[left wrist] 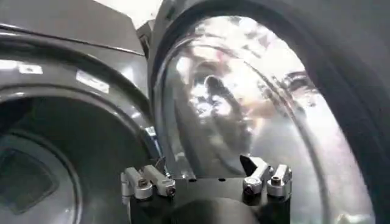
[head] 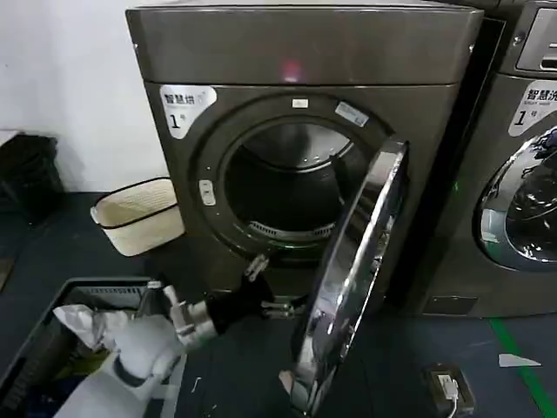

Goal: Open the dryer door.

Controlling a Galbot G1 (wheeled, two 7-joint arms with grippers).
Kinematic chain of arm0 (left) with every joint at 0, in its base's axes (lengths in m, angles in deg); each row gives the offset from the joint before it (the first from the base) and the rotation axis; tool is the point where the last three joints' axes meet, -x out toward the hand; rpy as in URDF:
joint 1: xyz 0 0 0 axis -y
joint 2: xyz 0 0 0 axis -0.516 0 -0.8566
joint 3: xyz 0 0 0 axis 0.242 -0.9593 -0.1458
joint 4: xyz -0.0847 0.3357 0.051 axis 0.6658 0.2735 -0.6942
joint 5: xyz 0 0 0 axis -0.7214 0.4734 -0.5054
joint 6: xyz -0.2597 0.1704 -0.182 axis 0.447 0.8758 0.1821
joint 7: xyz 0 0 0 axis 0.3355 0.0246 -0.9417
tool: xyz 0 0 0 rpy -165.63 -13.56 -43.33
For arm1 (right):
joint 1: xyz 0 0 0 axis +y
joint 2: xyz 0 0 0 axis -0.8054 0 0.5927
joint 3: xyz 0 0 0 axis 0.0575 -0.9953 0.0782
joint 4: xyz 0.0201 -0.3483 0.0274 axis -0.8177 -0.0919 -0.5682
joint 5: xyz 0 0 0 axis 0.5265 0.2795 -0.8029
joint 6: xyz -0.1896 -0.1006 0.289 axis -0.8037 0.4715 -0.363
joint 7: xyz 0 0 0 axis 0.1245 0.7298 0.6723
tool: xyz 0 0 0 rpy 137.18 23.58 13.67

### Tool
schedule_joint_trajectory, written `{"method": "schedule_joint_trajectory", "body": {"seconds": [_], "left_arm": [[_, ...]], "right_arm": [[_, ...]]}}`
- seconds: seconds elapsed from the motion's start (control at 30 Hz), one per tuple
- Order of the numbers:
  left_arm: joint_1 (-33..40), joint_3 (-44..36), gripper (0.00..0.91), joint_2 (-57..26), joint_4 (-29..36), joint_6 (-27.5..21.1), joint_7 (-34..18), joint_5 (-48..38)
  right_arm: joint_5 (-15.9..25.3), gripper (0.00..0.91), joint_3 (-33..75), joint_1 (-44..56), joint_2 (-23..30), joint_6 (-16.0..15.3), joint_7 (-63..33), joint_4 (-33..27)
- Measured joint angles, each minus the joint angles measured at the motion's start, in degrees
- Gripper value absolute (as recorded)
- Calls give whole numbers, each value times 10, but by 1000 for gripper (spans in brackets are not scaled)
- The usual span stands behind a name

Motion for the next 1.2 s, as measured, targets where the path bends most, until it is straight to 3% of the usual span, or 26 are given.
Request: {"method": "schedule_joint_trajectory", "body": {"seconds": [0.17, 0.57, 0.63, 0.73, 1.0, 1.2], "left_arm": [[27, -33, 907, 19, -18, 0, -6, 5], [85, -108, 907, 67, -67, -1, -25, 11], [95, -119, 907, 76, -75, -1, -32, 13], [108, -137, 907, 92, -88, -2, -42, 18], [146, -189, 907, 141, -127, -1, -86, 39], [168, -218, 907, 173, -156, 0, -107, 56]], "right_arm": [[20, 907, 45, -1, 34, -25, -68, -22], [100, 907, 128, -1, 82, -28, -150, -80], [116, 907, 139, -2, 85, -42, -169, -87], [124, 907, 152, 0, 91, -71, -200, -87], [154, 907, 183, -5, 115, -100, -217, -65], [160, 907, 197, -1, 133, -101, -233, -71]]}}
